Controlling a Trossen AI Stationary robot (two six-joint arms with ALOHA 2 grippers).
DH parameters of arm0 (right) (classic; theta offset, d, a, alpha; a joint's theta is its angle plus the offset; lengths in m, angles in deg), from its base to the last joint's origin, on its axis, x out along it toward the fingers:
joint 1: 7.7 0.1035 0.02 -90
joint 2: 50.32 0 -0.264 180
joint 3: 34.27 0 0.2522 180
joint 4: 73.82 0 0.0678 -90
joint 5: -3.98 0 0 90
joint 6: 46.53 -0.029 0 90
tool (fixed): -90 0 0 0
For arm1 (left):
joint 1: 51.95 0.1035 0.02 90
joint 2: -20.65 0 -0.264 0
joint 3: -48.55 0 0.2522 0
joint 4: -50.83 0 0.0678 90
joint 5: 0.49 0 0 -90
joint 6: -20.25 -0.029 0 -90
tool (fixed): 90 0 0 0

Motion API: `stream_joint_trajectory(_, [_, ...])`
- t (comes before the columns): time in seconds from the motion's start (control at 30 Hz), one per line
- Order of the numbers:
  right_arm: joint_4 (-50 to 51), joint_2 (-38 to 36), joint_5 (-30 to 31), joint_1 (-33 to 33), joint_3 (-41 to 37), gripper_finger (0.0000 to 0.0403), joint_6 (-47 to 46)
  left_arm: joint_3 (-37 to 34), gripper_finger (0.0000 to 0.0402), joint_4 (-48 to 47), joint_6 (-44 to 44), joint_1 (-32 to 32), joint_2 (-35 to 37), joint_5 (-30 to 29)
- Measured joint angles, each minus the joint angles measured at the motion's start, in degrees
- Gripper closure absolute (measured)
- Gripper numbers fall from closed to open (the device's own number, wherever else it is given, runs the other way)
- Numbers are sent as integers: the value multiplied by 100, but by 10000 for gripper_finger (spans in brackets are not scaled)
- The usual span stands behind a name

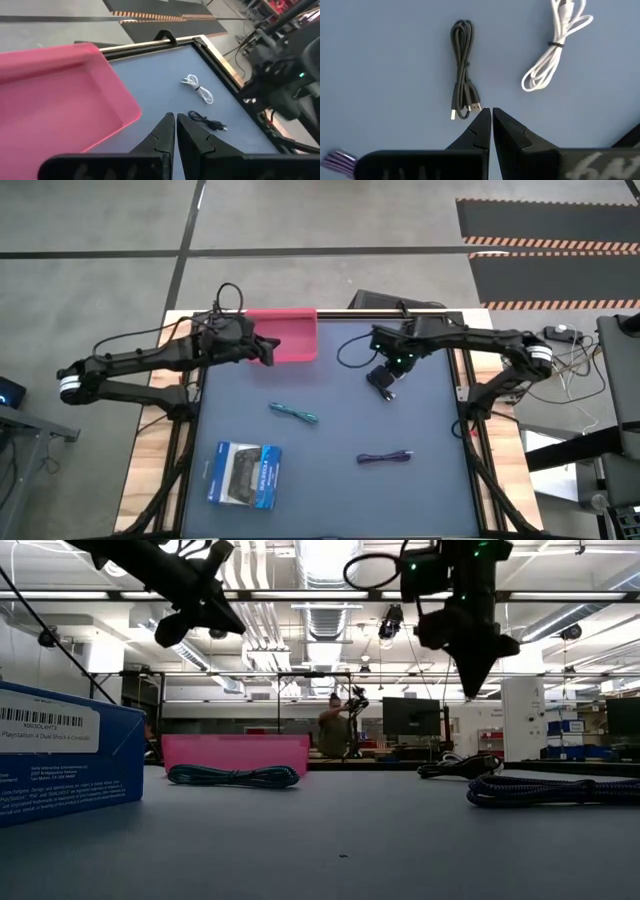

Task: Pick and place USB-C Cables
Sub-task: Put the black charger cable into the pink bin

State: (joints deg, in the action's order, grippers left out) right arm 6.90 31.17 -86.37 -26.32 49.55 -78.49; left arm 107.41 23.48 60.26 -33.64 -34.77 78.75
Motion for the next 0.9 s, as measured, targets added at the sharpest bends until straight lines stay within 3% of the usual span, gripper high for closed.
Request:
stream_joint_trajectory(0.27, [-13, 425, -175, -98, 0, 394, 202, 0, 398, -1, -31, 0, 212, 0])
stream_joint_trajectory(0.47, [-659, 490, -355, -201, -2, 384, 145, -2, 398, -4, -42, 9, 182, -174])
stream_joint_trajectory(0.77, [-770, 524, -591, -268, -9, 285, -558, -15, 398, -20, -40, 9, 179, -220])
stream_joint_trajectory(0.9, [-782, 668, -593, -252, -9, 238, -644, -15, 398, -17, -45, 11, 181, -524])
